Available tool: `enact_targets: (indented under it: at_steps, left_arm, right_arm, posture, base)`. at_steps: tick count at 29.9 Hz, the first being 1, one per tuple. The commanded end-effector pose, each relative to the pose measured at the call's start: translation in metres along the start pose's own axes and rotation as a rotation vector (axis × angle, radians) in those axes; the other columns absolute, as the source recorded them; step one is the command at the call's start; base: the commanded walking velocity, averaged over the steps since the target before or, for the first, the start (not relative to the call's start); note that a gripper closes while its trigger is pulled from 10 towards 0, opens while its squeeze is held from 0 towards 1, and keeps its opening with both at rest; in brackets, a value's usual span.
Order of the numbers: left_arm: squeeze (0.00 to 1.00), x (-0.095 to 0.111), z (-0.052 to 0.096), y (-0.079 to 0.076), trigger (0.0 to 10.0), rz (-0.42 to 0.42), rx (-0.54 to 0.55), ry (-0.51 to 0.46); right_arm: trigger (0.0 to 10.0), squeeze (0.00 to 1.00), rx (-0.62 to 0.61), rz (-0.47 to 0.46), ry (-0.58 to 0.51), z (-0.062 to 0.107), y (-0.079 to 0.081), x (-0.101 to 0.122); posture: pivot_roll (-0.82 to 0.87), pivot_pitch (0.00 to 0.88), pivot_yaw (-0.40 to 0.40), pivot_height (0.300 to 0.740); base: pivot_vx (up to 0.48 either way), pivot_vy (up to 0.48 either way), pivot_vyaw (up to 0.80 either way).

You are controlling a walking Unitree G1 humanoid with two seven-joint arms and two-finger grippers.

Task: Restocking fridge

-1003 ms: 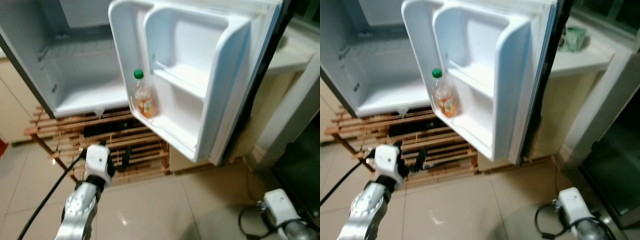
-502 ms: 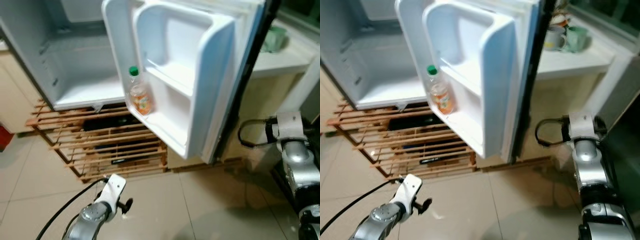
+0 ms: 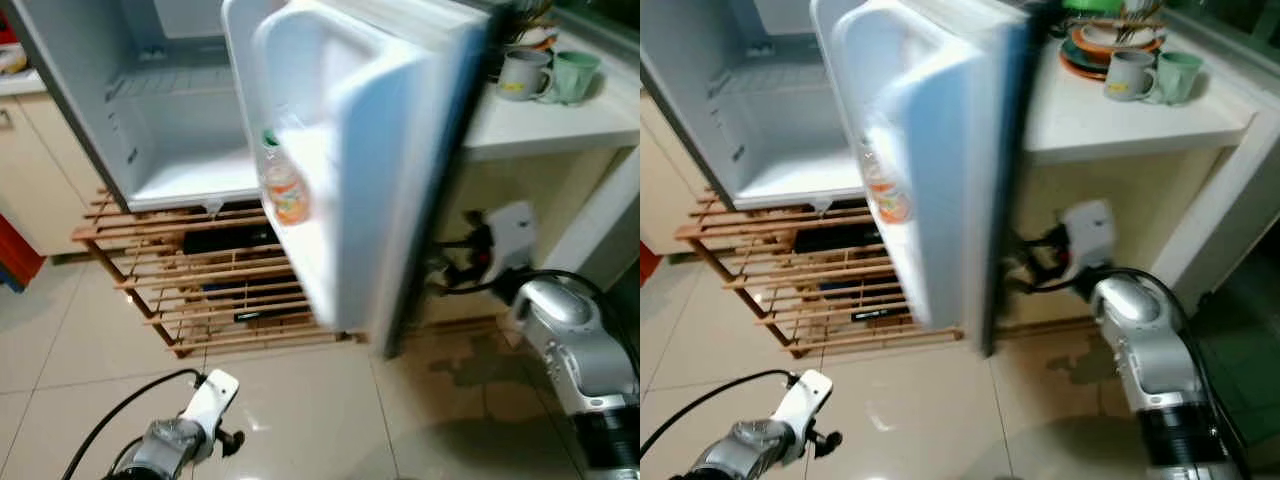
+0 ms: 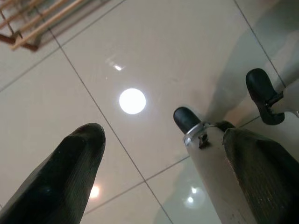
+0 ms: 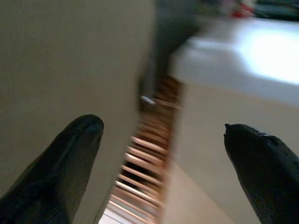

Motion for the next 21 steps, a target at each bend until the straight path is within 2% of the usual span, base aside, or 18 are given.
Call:
enact_targets:
  at_steps: [1,2,4,6,7,8,9,10,11,12,13,14,15,16,18,19,20,21]
  left_arm:
    - [0.00,-0.011,0.000,0.001,10.0,0.099,-0.005,0.043]
    - [0.00,-0.010,0.000,0.000,10.0,0.110,-0.016,0.043]
    - [0.00,-0.005,-0.001,0.000,10.0,0.074,-0.018,0.033]
    - [0.00,0.000,-0.002,0.002,10.0,0.067,-0.010,0.025]
    - [0.00,0.008,-0.002,0.008,10.0,0.072,0.020,0.006]
    - [0.00,0.008,-0.002,0.008,10.0,0.072,0.020,0.006]
    - [0.00,0.010,-0.002,0.009,10.0,0.072,0.031,-0.001]
    - [0.00,0.035,-0.001,0.014,10.0,0.059,0.054,-0.095]
    - [0.00,0.035,-0.001,0.014,10.0,0.059,0.054,-0.095]
    - [0.00,0.064,0.003,0.019,10.0,0.007,0.089,-0.203]
    - [0.00,0.081,0.007,0.023,10.0,0.000,0.107,-0.269]
    - [0.00,0.081,0.007,0.023,10.0,0.000,0.107,-0.269]
    - [0.00,0.105,0.013,0.028,10.0,0.005,0.130,-0.362]
    - [0.00,0.110,0.015,0.029,10.0,0.005,0.134,-0.380]
    - [0.00,0.110,0.024,0.032,10.0,-0.013,0.159,-0.453]
    - [0.00,0.108,0.026,0.031,10.0,-0.034,0.159,-0.477]
    - [0.00,0.108,0.026,0.031,10.0,-0.034,0.159,-0.477]
    - [0.00,0.104,0.020,0.026,10.0,-0.026,0.145,-0.480]
  right_arm:
    - [10.0,0.00,0.324,-0.018,-0.003,0.004,0.068,0.012]
    - [10.0,0.00,0.395,-0.041,-0.004,0.006,0.085,0.014]
    - [10.0,0.00,0.467,-0.105,-0.024,0.006,0.100,0.017]
    - [10.0,0.00,0.431,-0.168,-0.009,0.002,0.093,0.010]
    - [10.0,0.00,0.312,-0.204,0.011,-0.006,0.070,-0.005]
    - [10.0,0.00,0.312,-0.204,0.011,-0.006,0.070,-0.005]
    - [10.0,0.00,0.277,-0.212,0.016,-0.008,0.064,-0.009]
    - [10.0,0.00,0.042,-0.231,0.035,-0.016,0.023,-0.025]
    - [10.0,0.00,0.042,-0.231,0.035,-0.016,0.023,-0.025]
    - [10.0,0.00,-0.151,-0.247,0.054,-0.016,-0.009,-0.043]
    - [10.0,0.00,-0.209,-0.229,0.082,-0.014,-0.018,-0.054]
    - [10.0,0.00,-0.209,-0.229,0.082,-0.014,-0.018,-0.054]
    - [10.0,0.00,-0.247,-0.191,0.118,-0.010,-0.022,-0.069]
    - [10.0,0.00,-0.250,-0.183,0.124,-0.009,-0.022,-0.072]
    - [10.0,0.00,-0.263,-0.169,0.165,-0.008,-0.019,-0.086]
    - [10.0,0.00,-0.262,-0.194,0.179,-0.008,-0.013,-0.095]
    - [10.0,0.00,-0.262,-0.194,0.179,-0.008,-0.013,-0.095]
    - [10.0,0.00,-0.239,-0.195,0.189,-0.010,-0.005,-0.101]
  posture:
    - [-0.23,0.000,0.091,0.740]
    - [-0.23,0.000,0.092,0.740]
    - [-0.22,0.000,0.085,0.740]
    - [-0.21,0.000,0.075,0.740]
    - [-0.20,0.000,0.066,0.740]
    - [-0.20,0.000,0.066,0.740]
    - [-0.19,0.000,0.062,0.740]
    - [-0.18,0.000,0.052,0.740]
    - [-0.18,0.000,0.052,0.740]
    - [-0.16,0.000,0.042,0.740]
    - [-0.16,0.000,0.039,0.740]
    - [-0.16,0.000,0.039,0.740]
    - [-0.15,0.000,0.034,0.740]
    - [-0.15,0.000,0.034,0.740]
    - [-0.14,0.000,0.029,0.740]
    - [-0.14,0.000,0.028,0.740]
    - [-0.14,0.000,0.028,0.740]
    - [-0.14,0.000,0.030,0.740]
  base:
    - [0.000,0.000,0.00]
    - [0.000,0.000,0.00]
    - [0.000,0.000,0.00]
    - [0.000,0.000,0.00]
    - [0.000,0.000,0.00]
    - [0.000,0.000,0.00]
    - [0.000,0.000,0.00]
    - [0.000,0.000,0.00]
    - [0.000,0.000,0.00]
    - [0.000,0.000,0.00]
    - [0.000,0.000,0.00]
    - [0.000,0.000,0.00]
    - [0.000,0.000,0.00]
    - [0.000,0.000,0.00]
    - [0.000,0.000,0.00]
    - [0.000,0.000,0.00]
    - [0.000,0.000,0.00]
    - [0.000,0.000,0.00]
Point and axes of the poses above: a point about 5 cm out from each wrist's last joint towards the gripper, its own z axis pointing back from the gripper into the wrist, its own x axis along the axis of the wrist's last joint, y = z × x, the point moved 5 cm from there along -z, pointing out of the wrist towards the gripper, and after that the axes turned 11 degrees about -z, right-handed, at the moved point
